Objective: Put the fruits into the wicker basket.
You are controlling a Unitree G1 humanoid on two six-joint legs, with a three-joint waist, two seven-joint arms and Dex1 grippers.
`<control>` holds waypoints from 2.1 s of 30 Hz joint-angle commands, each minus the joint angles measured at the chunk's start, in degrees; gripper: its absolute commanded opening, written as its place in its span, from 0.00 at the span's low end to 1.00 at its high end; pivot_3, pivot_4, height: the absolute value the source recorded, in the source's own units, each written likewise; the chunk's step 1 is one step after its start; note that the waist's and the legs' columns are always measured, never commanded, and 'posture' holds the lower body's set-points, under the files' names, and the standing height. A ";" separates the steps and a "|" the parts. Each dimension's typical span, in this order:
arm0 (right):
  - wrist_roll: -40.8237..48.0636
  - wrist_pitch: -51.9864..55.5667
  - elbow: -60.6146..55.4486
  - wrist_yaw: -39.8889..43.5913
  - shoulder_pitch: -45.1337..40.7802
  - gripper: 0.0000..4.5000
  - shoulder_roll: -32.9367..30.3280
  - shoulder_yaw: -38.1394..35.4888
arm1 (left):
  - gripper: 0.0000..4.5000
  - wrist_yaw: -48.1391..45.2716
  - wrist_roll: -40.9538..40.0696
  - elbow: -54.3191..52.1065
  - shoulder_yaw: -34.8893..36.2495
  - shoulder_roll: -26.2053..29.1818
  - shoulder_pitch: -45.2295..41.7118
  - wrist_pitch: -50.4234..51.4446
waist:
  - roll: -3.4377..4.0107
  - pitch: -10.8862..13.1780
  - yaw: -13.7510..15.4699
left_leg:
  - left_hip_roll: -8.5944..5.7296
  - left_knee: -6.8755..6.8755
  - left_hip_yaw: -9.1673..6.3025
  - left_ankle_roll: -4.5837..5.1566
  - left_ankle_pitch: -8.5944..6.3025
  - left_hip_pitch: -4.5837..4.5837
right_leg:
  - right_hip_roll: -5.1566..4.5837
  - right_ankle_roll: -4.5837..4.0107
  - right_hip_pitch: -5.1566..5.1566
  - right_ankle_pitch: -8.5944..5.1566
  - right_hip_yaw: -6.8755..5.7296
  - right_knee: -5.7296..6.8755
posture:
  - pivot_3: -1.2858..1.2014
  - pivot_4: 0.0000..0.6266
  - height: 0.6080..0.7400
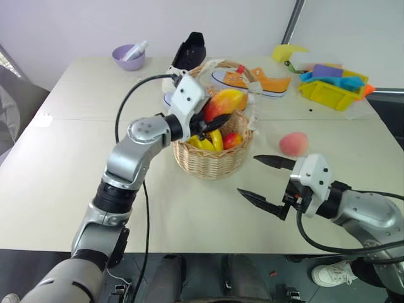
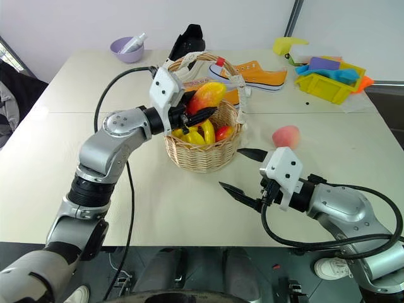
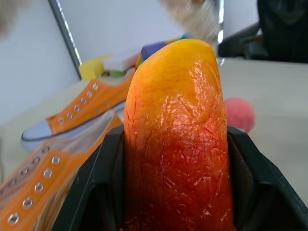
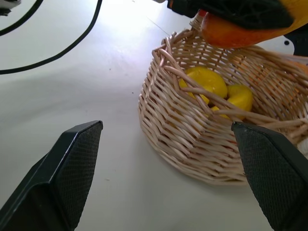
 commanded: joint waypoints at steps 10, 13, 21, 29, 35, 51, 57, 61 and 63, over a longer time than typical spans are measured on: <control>-12.91 -1.72 23.15 -16.18 -9.73 1.00 6.74 -3.68 | 0.99 -12.33 -16.61 -7.87 12.05 6.05 5.04 2.88 | 0.13 -0.02 -0.51 | -0.02 0.22 0.05 -0.04 0.02 -0.02 | -0.08 -0.01 0.06 0.01 0.04 0.03 | 0.52 0.24 0.86; -15.14 -2.93 30.40 -17.79 -13.63 1.00 8.02 -3.54 | 0.99 -18.78 -19.77 -11.58 11.97 13.89 10.22 6.20 | 0.19 -0.01 -1.01 | -0.02 0.05 0.06 -0.21 0.12 -0.02 | -0.08 -0.02 -0.03 0.00 0.06 0.08 | 0.52 0.24 0.86; -16.54 -2.90 43.15 -16.93 -21.91 1.00 10.20 -1.90 | 0.99 -22.71 -19.37 -17.73 10.89 22.84 17.28 6.31 | 0.27 0.03 -1.01 | -0.04 -0.13 0.11 -0.35 0.21 -0.01 | -0.12 -0.04 -0.06 0.01 0.09 0.09 | 0.52 0.24 0.86; -18.08 -0.88 49.08 -18.16 -24.48 0.80 11.73 -1.21 | 1.00 -21.39 -19.81 -21.35 10.68 23.68 19.72 6.27 | 0.29 0.03 -1.07 | 0.01 -0.18 0.12 -0.35 0.21 0.00 | -0.08 -0.04 -0.10 0.01 0.10 0.09 | 0.52 0.24 0.86; -18.88 -2.56 43.13 -17.27 -22.42 0.50 10.91 -1.09 | 1.00 -20.97 -18.64 -21.20 10.73 23.76 20.81 4.85 | 0.32 0.01 -1.09 | 0.00 -0.17 0.14 -0.34 0.21 0.03 | -0.08 -0.05 -0.09 0.02 0.11 0.11 | 0.52 0.24 0.86; 2.73 13.90 -0.10 -11.28 -28.63 0.50 11.05 8.35 | 1.00 -24.24 -14.61 -7.57 16.12 26.32 23.00 -7.28 | 0.41 0.10 -1.27 | 0.15 -0.20 0.04 -0.33 0.20 0.03 | 0.08 -0.16 -0.12 0.08 0.10 0.09 | 0.52 0.24 0.86; -12.49 14.75 12.94 -22.98 -39.04 0.50 20.18 21.37 | 1.00 -25.35 -15.81 -8.99 16.95 25.95 23.64 -8.87 | 0.42 0.10 -0.80 | 0.16 -0.27 0.00 -0.41 0.25 -0.02 | 0.10 -0.24 -0.26 0.12 0.12 0.11 | 0.52 0.24 0.86; -16.52 11.40 18.75 -25.38 -41.06 0.50 23.91 21.90 | 1.00 -24.19 -15.95 -11.04 16.93 25.63 24.84 -8.17 | 0.42 0.10 -1.09 | -0.02 -0.25 0.10 -0.53 0.31 -0.29 | -0.13 -0.22 -0.48 0.13 0.12 0.07 | 0.52 0.24 0.86; -17.67 10.30 20.12 -25.46 -41.40 0.50 24.74 21.43 | 1.00 -23.69 -15.87 -11.73 16.84 25.30 25.32 -7.97 | 0.42 0.10 -1.16 | -0.03 -0.24 0.18 -0.57 0.34 -0.38 | -0.15 -0.20 -0.63 0.14 0.15 0.09 | 0.52 0.24 0.86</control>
